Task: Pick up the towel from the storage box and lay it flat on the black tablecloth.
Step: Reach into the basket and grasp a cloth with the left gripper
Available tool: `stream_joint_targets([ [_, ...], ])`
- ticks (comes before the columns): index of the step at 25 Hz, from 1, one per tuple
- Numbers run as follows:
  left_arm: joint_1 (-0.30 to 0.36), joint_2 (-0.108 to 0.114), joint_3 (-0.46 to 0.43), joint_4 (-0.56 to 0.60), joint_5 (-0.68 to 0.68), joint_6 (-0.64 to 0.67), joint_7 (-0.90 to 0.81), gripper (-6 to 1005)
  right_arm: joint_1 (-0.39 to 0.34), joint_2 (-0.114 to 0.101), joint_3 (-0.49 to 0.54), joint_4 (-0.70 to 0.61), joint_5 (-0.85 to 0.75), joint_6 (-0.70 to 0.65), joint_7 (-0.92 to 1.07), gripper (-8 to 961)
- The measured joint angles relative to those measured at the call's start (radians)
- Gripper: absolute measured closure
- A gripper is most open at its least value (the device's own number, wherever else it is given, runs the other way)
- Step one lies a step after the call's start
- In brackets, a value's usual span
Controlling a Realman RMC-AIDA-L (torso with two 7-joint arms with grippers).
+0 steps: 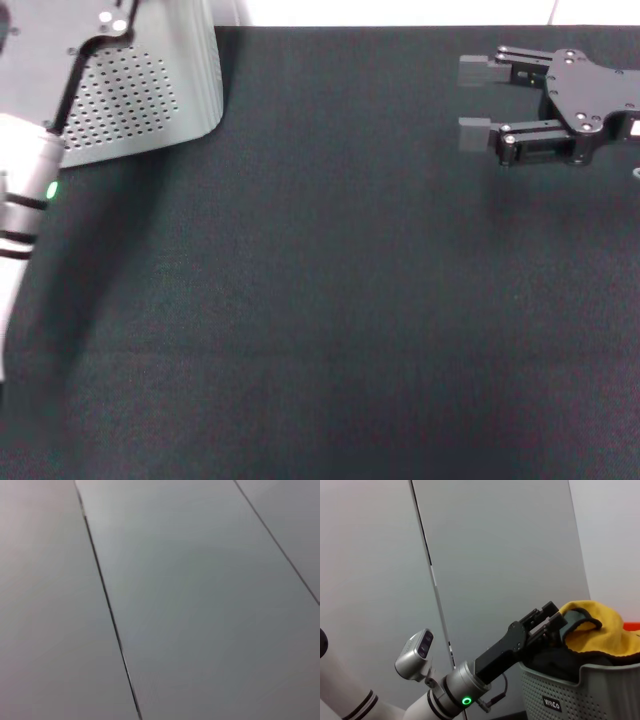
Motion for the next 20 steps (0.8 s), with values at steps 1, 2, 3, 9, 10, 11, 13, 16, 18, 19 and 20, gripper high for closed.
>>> stream_joint_targets([
  [1,-0.007,0.0,-0.005,-0.01,-0.001,0.0,0.017,442,-0.001,0.001,0.0,0.0,0.0,0.0,0.0,101],
  [2,-0.018,0.0,-0.015,-0.027,-0.002,-0.002,0.048,442,-0.002,0.002,0.001,0.0,0.0,0.001,0.0,102],
  [3,-0.027,0.0,-0.026,-0.041,-0.006,-0.004,0.075,442,-0.003,0.002,0.001,0.0,0.0,0.002,0.0,102],
  [9,-0.055,0.0,-0.105,-0.079,-0.015,-0.004,0.133,443,-0.01,0.003,0.001,0.0,0.0,0.006,0.0,104],
  [10,-0.058,0.001,-0.109,-0.079,-0.017,-0.007,0.133,443,-0.011,0.003,0.001,0.0,0.0,0.008,0.0,105],
  [11,-0.061,0.002,-0.111,-0.08,-0.021,-0.01,0.133,443,-0.012,0.003,0.001,-0.001,0.0,0.012,0.0,105],
  [13,-0.067,0.003,-0.111,-0.08,-0.026,-0.021,0.135,444,-0.013,0.003,0.001,-0.001,0.0,0.022,0.0,106],
  [16,-0.083,0.004,-0.122,-0.084,-0.027,-0.055,0.138,444,-0.015,0.003,0.001,-0.001,0.0,0.028,0.0,107],
  [18,-0.097,0.004,-0.136,-0.1,-0.03,-0.082,0.149,445,-0.015,0.004,0.001,-0.001,0.0,0.029,0.0,108],
  [19,-0.102,0.005,-0.142,-0.11,-0.031,-0.09,0.159,445,-0.015,0.003,0.001,0.0,0.0,0.031,0.0,108],
  [20,-0.105,0.005,-0.148,-0.115,-0.032,-0.092,0.169,445,-0.015,0.003,0.001,0.0,0.0,0.034,-0.001,109],
])
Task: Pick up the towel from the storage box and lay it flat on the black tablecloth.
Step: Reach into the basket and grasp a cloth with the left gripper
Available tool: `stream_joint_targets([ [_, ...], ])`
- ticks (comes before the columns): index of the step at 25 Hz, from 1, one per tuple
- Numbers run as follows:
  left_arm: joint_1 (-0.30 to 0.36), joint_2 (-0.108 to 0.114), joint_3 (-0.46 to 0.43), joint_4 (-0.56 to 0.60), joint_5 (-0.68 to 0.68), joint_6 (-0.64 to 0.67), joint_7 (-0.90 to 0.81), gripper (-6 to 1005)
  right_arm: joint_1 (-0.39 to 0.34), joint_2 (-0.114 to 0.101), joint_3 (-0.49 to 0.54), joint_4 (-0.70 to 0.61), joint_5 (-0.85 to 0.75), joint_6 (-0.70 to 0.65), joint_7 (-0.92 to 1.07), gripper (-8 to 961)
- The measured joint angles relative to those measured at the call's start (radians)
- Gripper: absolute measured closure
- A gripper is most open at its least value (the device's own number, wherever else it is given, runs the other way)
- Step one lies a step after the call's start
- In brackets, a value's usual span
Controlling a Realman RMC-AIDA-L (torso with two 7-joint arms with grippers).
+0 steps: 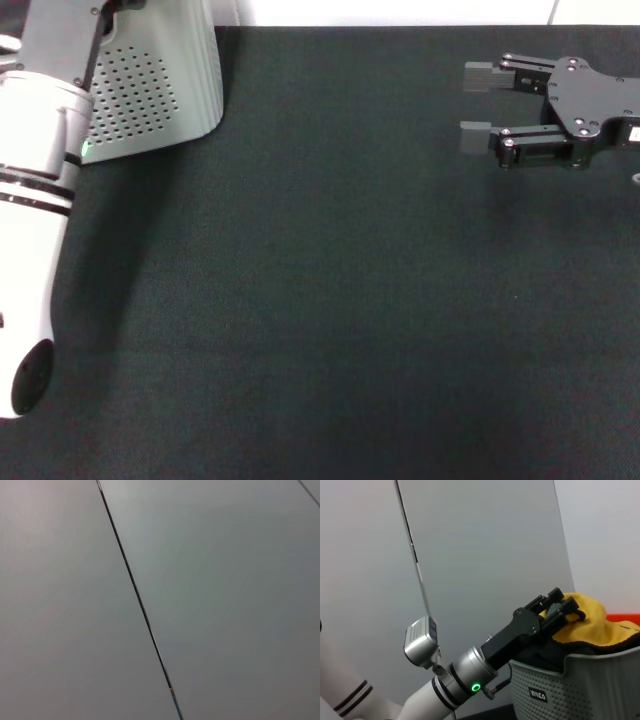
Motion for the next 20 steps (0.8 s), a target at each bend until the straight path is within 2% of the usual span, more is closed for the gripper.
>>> stream_joint_targets([
  [6,-0.03,0.003,-0.101,-0.077,-0.002,-0.005,0.151,446,-0.002,-0.001,0.0,0.001,0.0,0.021,-0.001,111],
  [20,-0.005,0.004,-0.168,-0.085,0.002,-0.011,0.266,449,-0.004,0.008,0.0,0.002,0.0,0.033,-0.019,116],
])
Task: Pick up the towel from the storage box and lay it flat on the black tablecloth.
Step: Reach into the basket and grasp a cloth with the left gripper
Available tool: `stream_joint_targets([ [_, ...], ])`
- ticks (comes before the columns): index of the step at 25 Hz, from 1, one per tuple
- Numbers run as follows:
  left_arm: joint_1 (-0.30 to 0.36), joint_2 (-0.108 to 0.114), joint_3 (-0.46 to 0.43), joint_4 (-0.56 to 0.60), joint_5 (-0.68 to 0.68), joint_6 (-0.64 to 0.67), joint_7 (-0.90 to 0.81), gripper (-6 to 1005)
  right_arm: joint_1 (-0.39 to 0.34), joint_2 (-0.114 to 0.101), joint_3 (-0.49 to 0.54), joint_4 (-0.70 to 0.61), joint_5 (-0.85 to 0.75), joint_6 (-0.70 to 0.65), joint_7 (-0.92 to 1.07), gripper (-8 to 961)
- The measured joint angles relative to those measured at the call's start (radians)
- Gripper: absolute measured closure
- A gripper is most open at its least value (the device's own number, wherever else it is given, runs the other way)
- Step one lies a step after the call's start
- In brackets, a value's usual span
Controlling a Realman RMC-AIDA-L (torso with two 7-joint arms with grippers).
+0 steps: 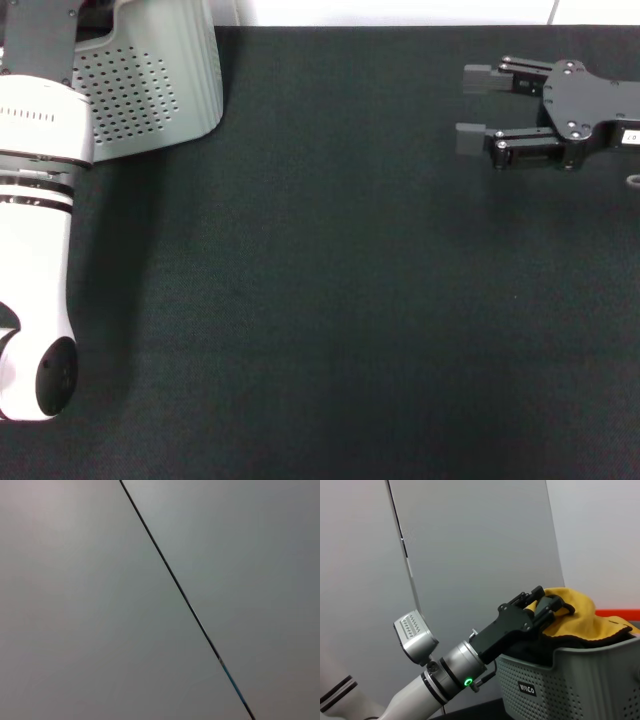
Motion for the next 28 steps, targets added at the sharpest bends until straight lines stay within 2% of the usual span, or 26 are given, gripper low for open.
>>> stream_joint_targets([
  [10,-0.033,-0.003,-0.001,-0.007,0.0,-0.03,0.068,450,-0.019,0.005,0.004,-0.002,0.006,0.0,-0.012,120],
  [21,-0.036,-0.002,-0.031,-0.007,-0.001,-0.044,0.099,452,-0.037,0.008,0.029,-0.009,0.0,0.0,-0.018,124],
  [28,-0.049,-0.001,-0.03,-0.072,-0.003,-0.042,0.121,454,-0.046,0.009,0.029,-0.002,0.0,0.0,-0.029,127],
])
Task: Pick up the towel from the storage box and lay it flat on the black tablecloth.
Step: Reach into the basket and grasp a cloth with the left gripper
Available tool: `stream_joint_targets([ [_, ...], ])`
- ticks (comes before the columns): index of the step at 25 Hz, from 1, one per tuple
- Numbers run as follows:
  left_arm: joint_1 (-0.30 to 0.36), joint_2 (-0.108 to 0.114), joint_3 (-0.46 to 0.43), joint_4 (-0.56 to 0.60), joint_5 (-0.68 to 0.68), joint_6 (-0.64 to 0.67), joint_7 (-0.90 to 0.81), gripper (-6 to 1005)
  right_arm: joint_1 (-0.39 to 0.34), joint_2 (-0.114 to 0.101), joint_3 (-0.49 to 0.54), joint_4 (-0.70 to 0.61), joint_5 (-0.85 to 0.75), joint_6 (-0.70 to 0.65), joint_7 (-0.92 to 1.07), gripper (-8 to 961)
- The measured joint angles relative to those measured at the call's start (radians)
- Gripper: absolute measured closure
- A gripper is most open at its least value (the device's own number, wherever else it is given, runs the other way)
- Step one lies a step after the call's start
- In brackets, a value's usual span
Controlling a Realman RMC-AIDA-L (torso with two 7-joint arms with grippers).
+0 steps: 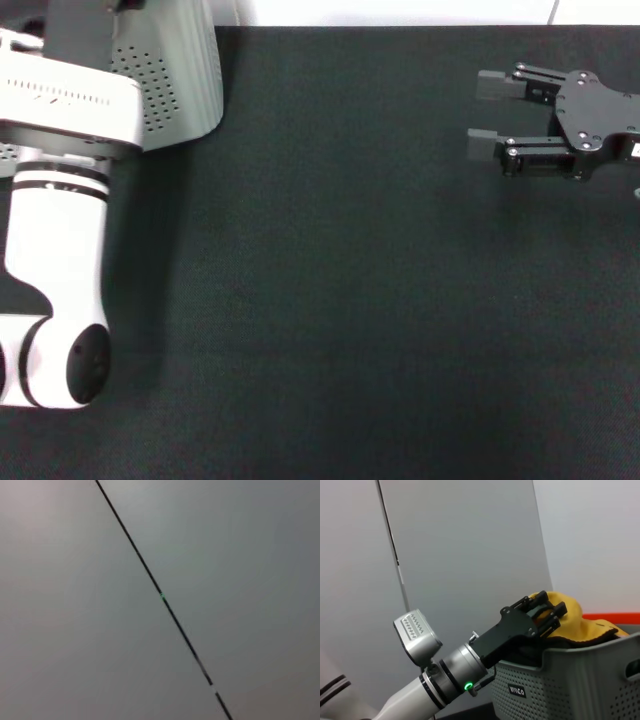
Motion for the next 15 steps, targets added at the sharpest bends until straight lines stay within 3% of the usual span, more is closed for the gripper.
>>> stream_joint_targets([
  [10,-0.083,0.007,-0.051,-0.139,0.026,0.023,0.014,455,-0.018,-0.005,0.0,0.003,0.0,0.019,-0.001,131],
  [15,-0.084,0.026,-0.064,-0.121,0.124,0.01,-0.228,455,-0.018,-0.002,0.0,0.002,0.0,0.04,-0.002,132],
])
